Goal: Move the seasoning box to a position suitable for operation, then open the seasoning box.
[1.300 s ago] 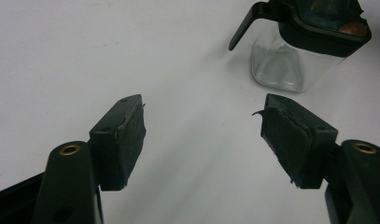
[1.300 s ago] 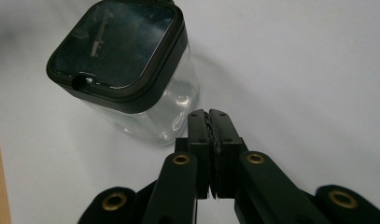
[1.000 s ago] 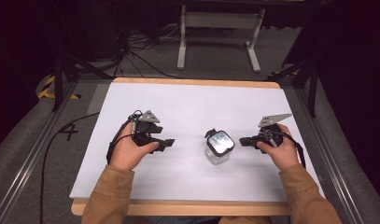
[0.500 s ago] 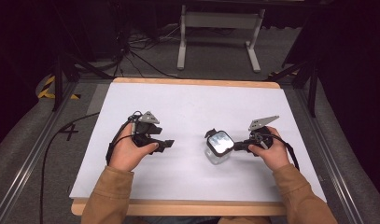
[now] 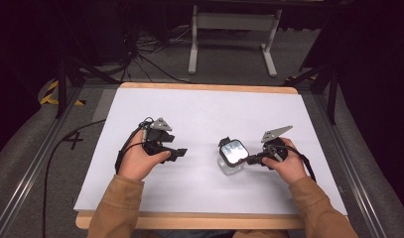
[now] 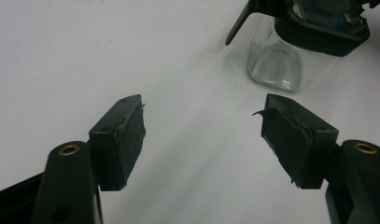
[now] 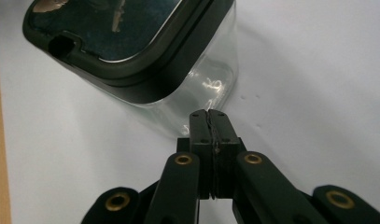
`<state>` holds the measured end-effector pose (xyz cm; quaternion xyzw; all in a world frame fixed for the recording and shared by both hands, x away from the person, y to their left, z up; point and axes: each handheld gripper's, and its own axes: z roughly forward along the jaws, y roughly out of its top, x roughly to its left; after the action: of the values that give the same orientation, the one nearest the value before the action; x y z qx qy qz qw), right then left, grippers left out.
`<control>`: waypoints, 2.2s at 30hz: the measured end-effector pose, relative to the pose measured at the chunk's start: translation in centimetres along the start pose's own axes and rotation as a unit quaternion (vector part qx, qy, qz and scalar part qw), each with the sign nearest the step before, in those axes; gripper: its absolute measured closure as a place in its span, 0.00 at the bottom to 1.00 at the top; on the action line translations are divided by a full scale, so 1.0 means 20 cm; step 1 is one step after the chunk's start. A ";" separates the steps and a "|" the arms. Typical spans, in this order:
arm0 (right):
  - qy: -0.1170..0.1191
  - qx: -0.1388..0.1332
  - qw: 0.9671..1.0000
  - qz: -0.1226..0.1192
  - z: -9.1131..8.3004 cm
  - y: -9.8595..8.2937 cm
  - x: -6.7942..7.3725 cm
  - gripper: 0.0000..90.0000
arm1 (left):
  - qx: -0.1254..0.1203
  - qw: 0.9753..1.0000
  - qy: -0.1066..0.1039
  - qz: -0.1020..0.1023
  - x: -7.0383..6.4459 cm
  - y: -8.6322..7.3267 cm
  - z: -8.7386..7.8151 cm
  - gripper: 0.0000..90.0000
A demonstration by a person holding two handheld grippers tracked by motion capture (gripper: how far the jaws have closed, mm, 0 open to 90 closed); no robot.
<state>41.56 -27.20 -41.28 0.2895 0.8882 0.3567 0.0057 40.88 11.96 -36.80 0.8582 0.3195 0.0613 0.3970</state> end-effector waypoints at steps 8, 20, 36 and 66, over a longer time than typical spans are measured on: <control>0.003 0.008 1.000 -0.006 0.00 -0.01 0.04 1.00 | 0.001 1.000 -0.008 0.008 -0.01 0.03 0.03 0.34; 0.008 0.033 0.999 -0.026 0.05 0.00 0.11 1.00 | 0.002 1.000 -0.014 0.014 -0.01 0.05 0.06 0.34; -0.009 0.021 0.999 -0.025 -0.03 -0.01 0.12 1.00 | 0.009 0.997 -0.047 0.057 -0.03 0.13 0.05 0.76; -0.053 -0.039 0.998 0.024 -0.27 -0.21 0.17 1.00 | -0.021 0.986 -0.129 0.099 -0.15 0.50 0.43 0.95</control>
<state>35.45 -31.17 -39.28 0.3290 0.8649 0.3751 0.0553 46.52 -0.13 -34.91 0.8777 0.1776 -0.0045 0.4450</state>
